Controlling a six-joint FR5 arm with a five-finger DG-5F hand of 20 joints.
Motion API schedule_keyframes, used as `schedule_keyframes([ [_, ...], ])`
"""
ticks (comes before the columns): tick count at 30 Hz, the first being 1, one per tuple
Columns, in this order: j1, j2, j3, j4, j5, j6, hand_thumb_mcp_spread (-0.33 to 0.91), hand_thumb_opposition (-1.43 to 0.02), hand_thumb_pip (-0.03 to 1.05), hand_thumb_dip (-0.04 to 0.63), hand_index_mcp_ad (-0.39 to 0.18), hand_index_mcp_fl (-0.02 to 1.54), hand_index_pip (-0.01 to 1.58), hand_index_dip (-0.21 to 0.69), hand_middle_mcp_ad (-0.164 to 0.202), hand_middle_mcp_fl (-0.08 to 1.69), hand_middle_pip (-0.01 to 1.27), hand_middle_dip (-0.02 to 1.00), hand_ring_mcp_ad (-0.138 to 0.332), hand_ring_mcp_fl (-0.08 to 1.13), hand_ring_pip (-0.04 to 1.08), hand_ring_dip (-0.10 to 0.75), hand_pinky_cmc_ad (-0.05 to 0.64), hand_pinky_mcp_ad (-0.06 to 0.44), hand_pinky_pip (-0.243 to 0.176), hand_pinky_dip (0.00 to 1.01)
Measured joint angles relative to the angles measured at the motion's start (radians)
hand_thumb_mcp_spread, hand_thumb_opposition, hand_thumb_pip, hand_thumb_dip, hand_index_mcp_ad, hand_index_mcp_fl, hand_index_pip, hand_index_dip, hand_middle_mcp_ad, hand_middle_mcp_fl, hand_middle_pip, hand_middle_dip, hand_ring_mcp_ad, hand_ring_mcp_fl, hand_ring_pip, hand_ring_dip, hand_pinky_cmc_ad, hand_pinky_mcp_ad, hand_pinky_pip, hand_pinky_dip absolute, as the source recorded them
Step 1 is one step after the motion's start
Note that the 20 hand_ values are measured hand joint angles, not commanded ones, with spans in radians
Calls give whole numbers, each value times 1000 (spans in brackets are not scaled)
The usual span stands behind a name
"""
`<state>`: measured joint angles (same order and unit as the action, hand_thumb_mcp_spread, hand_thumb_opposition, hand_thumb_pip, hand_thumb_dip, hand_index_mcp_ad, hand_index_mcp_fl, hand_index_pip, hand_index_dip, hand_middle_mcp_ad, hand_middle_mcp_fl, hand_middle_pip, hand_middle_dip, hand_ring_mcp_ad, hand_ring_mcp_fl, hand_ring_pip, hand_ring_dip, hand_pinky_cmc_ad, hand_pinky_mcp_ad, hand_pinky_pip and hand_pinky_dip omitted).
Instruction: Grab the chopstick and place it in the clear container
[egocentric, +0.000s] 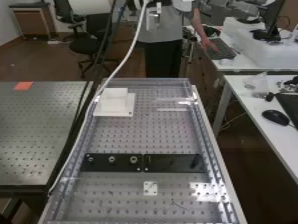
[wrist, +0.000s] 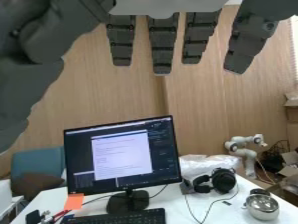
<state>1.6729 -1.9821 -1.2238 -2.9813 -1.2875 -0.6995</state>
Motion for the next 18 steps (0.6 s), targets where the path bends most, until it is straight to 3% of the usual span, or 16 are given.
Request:
schedule_keyframes([
  [18, 9, -1, 1, -1, 13, -4, 101, -679, 417, -7, -136, 105, 89, 108, 87, 99, 145, 185, 119, 0, 113, 98, 377, 328, -79, 180],
])
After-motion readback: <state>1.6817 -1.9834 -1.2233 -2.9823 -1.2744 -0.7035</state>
